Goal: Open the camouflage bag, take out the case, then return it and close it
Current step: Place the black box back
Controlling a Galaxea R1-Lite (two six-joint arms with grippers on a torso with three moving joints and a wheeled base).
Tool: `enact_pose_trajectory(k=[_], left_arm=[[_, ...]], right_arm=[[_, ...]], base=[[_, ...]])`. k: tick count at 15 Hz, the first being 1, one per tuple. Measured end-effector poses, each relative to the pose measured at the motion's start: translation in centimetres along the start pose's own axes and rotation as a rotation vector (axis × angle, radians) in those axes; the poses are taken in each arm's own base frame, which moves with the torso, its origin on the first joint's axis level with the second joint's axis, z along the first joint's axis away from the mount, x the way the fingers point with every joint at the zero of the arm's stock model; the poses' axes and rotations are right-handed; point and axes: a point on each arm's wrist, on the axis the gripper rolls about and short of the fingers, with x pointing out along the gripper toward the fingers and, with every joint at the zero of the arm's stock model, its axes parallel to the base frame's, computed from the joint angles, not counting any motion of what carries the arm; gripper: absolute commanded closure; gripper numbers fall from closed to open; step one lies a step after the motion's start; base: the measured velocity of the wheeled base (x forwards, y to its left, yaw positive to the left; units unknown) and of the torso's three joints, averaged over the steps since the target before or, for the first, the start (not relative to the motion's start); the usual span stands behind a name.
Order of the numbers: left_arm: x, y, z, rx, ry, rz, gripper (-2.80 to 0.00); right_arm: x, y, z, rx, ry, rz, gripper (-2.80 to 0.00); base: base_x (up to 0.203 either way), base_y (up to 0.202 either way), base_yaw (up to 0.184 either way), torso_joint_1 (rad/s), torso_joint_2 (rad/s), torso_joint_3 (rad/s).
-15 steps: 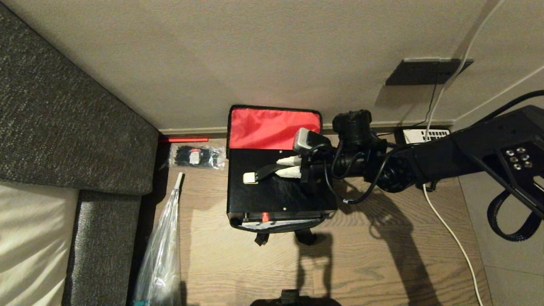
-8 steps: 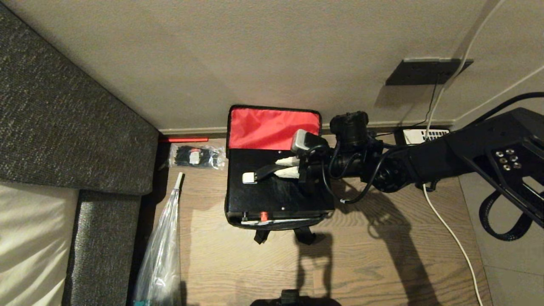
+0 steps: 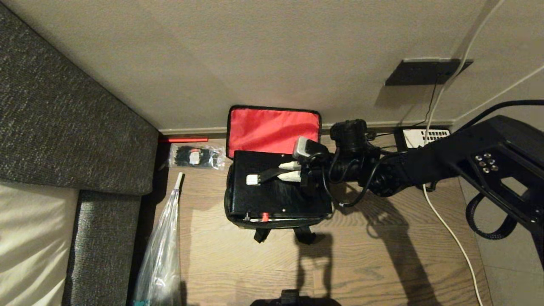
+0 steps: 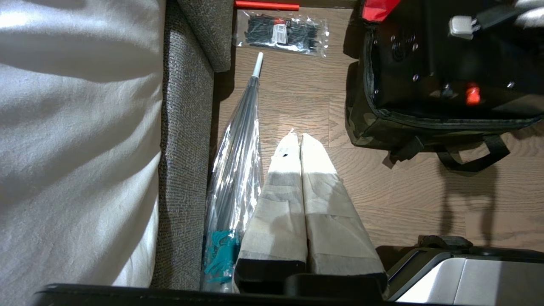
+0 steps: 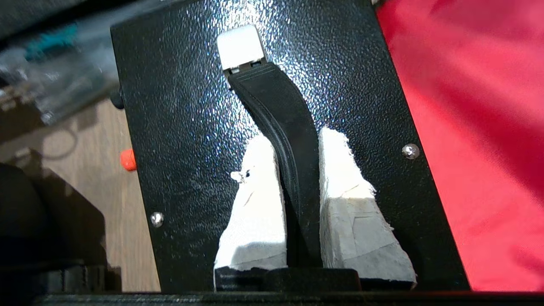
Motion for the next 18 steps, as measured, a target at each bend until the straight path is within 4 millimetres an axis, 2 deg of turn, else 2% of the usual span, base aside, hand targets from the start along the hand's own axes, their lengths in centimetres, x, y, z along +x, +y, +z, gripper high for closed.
enact_pose_trajectory(k=[6,11,12,14,16,18], left_arm=[[0.0,0.0,0.0,0.000,0.000,0.000,0.00],[0.0,0.0,0.0,0.000,0.000,0.000,0.00],[0.0,0.0,0.0,0.000,0.000,0.000,0.00],[0.0,0.0,0.0,0.000,0.000,0.000,0.00],[0.0,0.0,0.0,0.000,0.000,0.002,0.00],[0.0,0.0,0.0,0.000,0.000,0.001,0.00]], right_arm=[[1.8,-0.2,-2.5,0.002,0.024,-0.027,0.00],[3.2,-0.3,-4.0,-0.011,0.087,-0.135,0.00],[3.3,-0.1,-4.4,-0.009,0.097,-0.135,-2.80],[3.6,0.1,-5.1,0.002,0.115,-0.129,-2.80],[3.8,0.2,-4.5,-0.012,0.091,-0.131,-2.80],[3.5,0.3,-4.8,-0.002,0.126,-0.147,-2.80]], base=[[0.000,0.000,0.000,0.000,0.00,0.000],[0.000,0.000,0.000,0.000,0.00,0.000],[0.000,0.000,0.000,0.000,0.00,0.000],[0.000,0.000,0.000,0.000,0.00,0.000],[0.000,0.000,0.000,0.006,-0.02,0.008],[0.000,0.000,0.000,0.000,0.00,0.000]])
